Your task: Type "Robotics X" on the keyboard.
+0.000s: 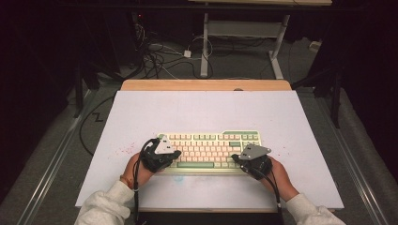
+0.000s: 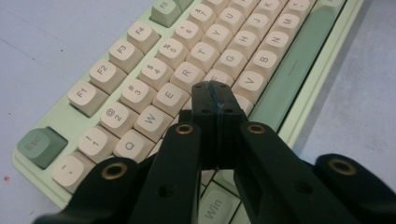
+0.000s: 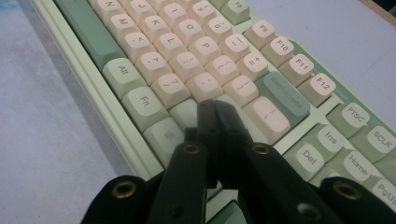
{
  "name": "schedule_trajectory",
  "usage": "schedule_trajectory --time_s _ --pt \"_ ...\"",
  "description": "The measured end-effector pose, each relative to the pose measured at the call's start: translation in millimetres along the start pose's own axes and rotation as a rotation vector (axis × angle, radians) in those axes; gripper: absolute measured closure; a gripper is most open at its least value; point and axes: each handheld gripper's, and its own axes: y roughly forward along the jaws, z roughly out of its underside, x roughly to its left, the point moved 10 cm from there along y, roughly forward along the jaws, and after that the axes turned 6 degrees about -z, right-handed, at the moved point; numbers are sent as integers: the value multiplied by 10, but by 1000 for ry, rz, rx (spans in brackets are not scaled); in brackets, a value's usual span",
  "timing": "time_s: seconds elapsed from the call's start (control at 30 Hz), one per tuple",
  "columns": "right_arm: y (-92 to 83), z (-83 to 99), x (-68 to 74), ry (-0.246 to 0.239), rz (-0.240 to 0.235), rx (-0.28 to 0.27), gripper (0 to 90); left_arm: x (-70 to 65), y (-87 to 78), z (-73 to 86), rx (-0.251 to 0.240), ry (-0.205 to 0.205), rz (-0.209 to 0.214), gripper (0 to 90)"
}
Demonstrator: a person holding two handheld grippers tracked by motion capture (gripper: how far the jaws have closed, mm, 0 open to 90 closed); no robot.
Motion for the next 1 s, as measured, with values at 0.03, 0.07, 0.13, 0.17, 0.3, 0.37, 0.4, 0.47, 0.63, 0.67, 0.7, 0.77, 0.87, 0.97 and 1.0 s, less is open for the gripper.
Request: schedule_trajectory --time_s 0.03,0.07,0.13,0.17,0.3,0.37,0.4,0.47,0.63,0.67,0.7,0.77,0.87,0.97,1.0 --pt "0 0 0 0 0 0 900 -7 8 4 5 5 2 873" --pt "0 0 0 -1 1 0 900 -13 16 7 7 7 3 873" --pt "0 0 1 0 2 0 900 -28 30 21 16 12 9 873" --pt "0 0 1 0 3 1 900 -32 32 23 15 13 9 873" --pt "1 -2 2 -6 7 3 900 -24 24 19 12 9 6 873" --pt "1 -1 3 -6 7 3 900 -24 26 21 14 12 4 873" --pt "1 -1 2 -5 7 2 900 -25 27 20 13 12 5 873" --pt "1 -2 3 -7 7 1 900 -26 26 18 13 14 5 873" --pt "1 0 4 -8 12 -2 900 -17 29 28 17 14 3 873" --pt "1 1 6 -6 12 -2 900 -16 30 28 18 17 2 873" --pt "1 0 4 -8 13 -2 900 -19 29 27 17 18 3 873" --pt "1 1 6 -6 14 -2 900 -22 28 21 15 21 2 873" --pt "1 2 6 -3 14 -3 900 -25 29 24 17 26 1 874" --pt "2 1 7 -3 15 -5 900 -27 40 32 20 24 0 874" --pt "3 0 6 -7 15 -6 900 -33 54 54 41 30 4 874"
